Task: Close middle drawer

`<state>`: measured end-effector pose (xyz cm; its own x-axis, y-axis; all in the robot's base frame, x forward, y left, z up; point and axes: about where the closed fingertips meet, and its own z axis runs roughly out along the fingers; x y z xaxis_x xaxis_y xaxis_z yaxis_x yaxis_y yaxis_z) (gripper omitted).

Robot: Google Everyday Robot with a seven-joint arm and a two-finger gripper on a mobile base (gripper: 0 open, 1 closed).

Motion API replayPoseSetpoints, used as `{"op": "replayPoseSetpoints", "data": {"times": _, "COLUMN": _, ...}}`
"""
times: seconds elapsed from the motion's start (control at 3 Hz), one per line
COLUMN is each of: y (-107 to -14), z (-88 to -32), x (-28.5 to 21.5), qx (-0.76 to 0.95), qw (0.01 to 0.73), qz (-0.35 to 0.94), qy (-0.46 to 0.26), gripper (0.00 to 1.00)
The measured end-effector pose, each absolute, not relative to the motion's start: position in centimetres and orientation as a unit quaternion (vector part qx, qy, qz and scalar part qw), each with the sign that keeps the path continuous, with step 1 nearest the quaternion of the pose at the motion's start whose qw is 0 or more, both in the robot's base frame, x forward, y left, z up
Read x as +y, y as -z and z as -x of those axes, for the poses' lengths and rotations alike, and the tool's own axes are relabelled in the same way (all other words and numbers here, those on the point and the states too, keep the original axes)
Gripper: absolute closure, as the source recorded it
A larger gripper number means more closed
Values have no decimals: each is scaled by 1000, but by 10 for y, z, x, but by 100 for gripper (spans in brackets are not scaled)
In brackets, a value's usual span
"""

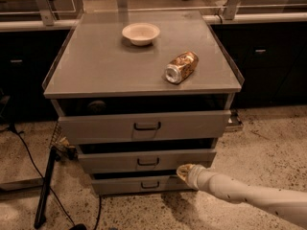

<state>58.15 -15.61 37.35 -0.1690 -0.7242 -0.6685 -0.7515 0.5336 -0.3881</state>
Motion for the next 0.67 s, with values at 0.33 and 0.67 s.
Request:
{"op": "replayPoseSetpoints", "data": {"times": 0.33, "y": -395, "z": -541, "x": -192, "qx": 773, "qw": 388, "qz": 500, "qy": -50, "gripper": 100}}
{"op": "replayPoseSetpoints", "data": {"times": 0.67, "y": -427, "z": -550, "x": -219, "qx": 747, "qw": 405, "qz": 525, "qy": -52, "gripper": 100}}
